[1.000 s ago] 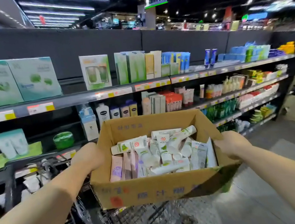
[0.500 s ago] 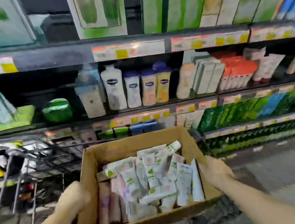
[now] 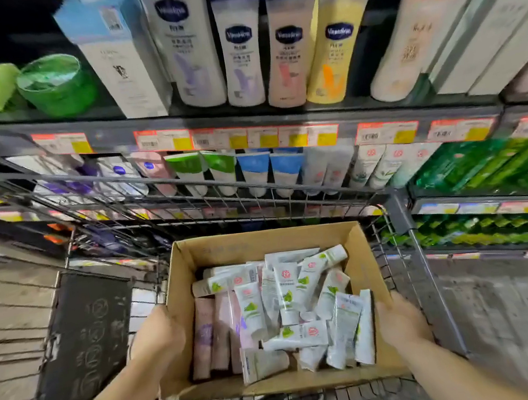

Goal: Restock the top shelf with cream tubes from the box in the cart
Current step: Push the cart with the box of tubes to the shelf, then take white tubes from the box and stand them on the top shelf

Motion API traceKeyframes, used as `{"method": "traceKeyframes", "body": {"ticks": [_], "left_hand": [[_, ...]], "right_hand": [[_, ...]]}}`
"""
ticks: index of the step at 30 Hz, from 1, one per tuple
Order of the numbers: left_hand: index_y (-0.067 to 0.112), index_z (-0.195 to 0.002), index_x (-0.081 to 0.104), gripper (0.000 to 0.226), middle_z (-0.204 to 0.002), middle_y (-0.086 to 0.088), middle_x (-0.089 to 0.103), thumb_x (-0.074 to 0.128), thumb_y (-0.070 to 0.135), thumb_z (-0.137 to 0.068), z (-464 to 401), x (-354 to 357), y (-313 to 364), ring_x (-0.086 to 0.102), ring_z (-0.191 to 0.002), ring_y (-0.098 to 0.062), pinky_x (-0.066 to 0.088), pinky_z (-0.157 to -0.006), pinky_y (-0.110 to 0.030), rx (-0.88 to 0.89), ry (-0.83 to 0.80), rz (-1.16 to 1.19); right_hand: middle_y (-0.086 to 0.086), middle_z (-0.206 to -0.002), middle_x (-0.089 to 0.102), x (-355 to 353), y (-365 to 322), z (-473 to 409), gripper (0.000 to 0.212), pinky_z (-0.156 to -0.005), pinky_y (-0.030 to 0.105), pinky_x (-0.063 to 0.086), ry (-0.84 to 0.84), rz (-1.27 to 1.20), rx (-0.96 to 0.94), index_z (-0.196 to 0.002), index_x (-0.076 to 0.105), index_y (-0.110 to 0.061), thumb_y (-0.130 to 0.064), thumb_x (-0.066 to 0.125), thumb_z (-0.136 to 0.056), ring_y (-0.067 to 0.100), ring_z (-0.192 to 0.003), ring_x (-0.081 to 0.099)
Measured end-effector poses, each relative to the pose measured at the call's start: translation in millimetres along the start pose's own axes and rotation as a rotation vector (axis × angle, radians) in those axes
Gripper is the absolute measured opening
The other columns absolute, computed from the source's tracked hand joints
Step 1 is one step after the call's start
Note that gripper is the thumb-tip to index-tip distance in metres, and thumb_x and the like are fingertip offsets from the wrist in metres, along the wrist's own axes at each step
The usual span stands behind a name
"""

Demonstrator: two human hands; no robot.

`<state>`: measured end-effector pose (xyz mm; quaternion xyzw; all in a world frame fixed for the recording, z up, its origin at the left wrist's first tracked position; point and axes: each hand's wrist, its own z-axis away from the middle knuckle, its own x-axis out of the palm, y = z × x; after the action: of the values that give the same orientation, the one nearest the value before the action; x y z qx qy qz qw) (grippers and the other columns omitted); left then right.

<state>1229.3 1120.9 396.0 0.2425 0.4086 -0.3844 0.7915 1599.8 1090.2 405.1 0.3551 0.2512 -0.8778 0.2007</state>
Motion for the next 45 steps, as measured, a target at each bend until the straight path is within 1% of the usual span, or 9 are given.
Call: {"method": "traceKeyframes", "body": {"ticks": [8,13,17,21,26,33,38,41,45], "left_hand": [[0.005,-0.138,0.041,0.044,-0.137,-0.020,0.049,0.047,0.015,-0.095,-25.3,74.3,-1.8,0.047,-0.127,-0.038,0.037,-0.103,-0.040,-0.143,-0.101,0.177],[0.003,-0.131,0.042,0.038,-0.131,-0.023,0.052,0.049,0.014,-0.095,-25.0,69.1,6.8,0.052,-0.119,-0.041,0.043,-0.093,-0.041,-0.171,-0.175,0.209],[0.014,-0.134,0.038,0.049,-0.129,-0.017,0.051,0.057,0.027,-0.090,-17.3,58.5,17.9,0.048,-0.119,-0.038,0.041,-0.096,-0.044,-0.020,0.060,0.301],[0.017,-0.128,0.048,0.048,-0.133,-0.008,0.049,0.060,0.030,-0.084,-13.0,55.0,42.2,0.042,-0.124,-0.029,0.038,-0.106,-0.047,0.306,0.262,0.328],[0.014,-0.142,0.041,0.055,-0.144,-0.005,0.045,0.057,0.034,-0.094,-5.8,73.6,60.3,0.043,-0.132,-0.022,0.038,-0.108,-0.035,0.306,0.034,0.435],[0.018,-0.125,0.057,0.041,-0.117,0.005,0.060,0.057,0.044,-0.093,12.4,75.2,74.0,0.057,-0.100,-0.011,0.044,-0.083,-0.026,0.218,-0.359,0.695],[0.011,-0.106,0.060,0.040,-0.089,-0.004,0.069,0.070,0.044,-0.084,13.9,69.3,73.5,0.064,-0.075,-0.018,0.055,-0.072,-0.035,0.020,-0.854,0.944],[0.006,-0.109,0.063,0.031,-0.097,-0.014,0.073,0.065,0.032,-0.091,6.2,70.4,57.5,0.071,-0.082,-0.029,0.056,-0.065,-0.035,-0.016,-0.767,0.968],[0.012,-0.103,0.068,0.025,-0.093,-0.010,0.073,0.065,0.034,-0.091,-8.6,80.4,29.8,0.068,-0.075,-0.023,0.053,-0.066,-0.034,-0.015,-0.588,0.961]], "right_hand": [[0.014,-0.128,0.059,43.0,27.9,-20.0,0.041,-0.091,0.042,0.044,0.092,-0.080,0.059,-0.136,0.051,-0.018,-0.034,0.042,-0.099,0.036,-0.113,0.055],[0.010,-0.140,0.048,46.2,14.7,-10.6,0.045,-0.099,0.045,0.042,0.176,0.006,-0.034,-0.141,0.041,-0.022,-0.024,0.048,-0.096,0.035,-0.122,0.047],[-0.005,-0.146,0.041,60.1,-30.5,10.2,0.050,-0.107,0.041,0.027,0.257,0.224,-0.385,-0.140,0.041,-0.027,-0.032,0.055,-0.092,0.023,-0.133,0.034],[0.002,-0.135,0.055,86.3,-60.7,-1.9,0.062,-0.104,0.040,0.031,-0.033,0.227,-0.208,-0.140,0.038,-0.024,-0.054,0.052,-0.088,0.027,-0.128,0.043],[0.010,-0.131,0.058,94.5,-84.5,-6.9,0.089,-0.079,0.036,0.043,-0.105,0.316,-0.078,-0.154,0.007,-0.018,-0.048,0.059,-0.089,0.034,-0.119,0.055],[0.000,-0.099,0.070,97.3,-80.2,0.2,0.032,-0.072,0.036,0.055,-0.189,-0.265,0.019,-0.107,0.064,-0.014,-0.027,0.071,-0.079,0.016,-0.074,0.062],[-0.013,-0.103,0.064,107.2,-79.1,34.0,0.045,-0.075,0.024,0.053,-0.556,-0.272,-0.177,-0.117,0.054,-0.036,-0.017,0.072,-0.081,0.004,-0.090,0.061],[-0.002,-0.119,0.060,115.5,-76.2,19.3,0.052,-0.091,0.035,0.051,-0.499,-0.204,-0.168,-0.135,0.049,-0.024,-0.019,0.066,-0.086,0.015,-0.104,0.059],[0.000,-0.109,0.067,136.1,-68.1,-9.0,0.031,-0.074,0.030,0.051,-0.130,0.237,-0.209,-0.113,0.060,-0.022,-0.039,0.062,-0.088,0.025,-0.098,0.063]]}}
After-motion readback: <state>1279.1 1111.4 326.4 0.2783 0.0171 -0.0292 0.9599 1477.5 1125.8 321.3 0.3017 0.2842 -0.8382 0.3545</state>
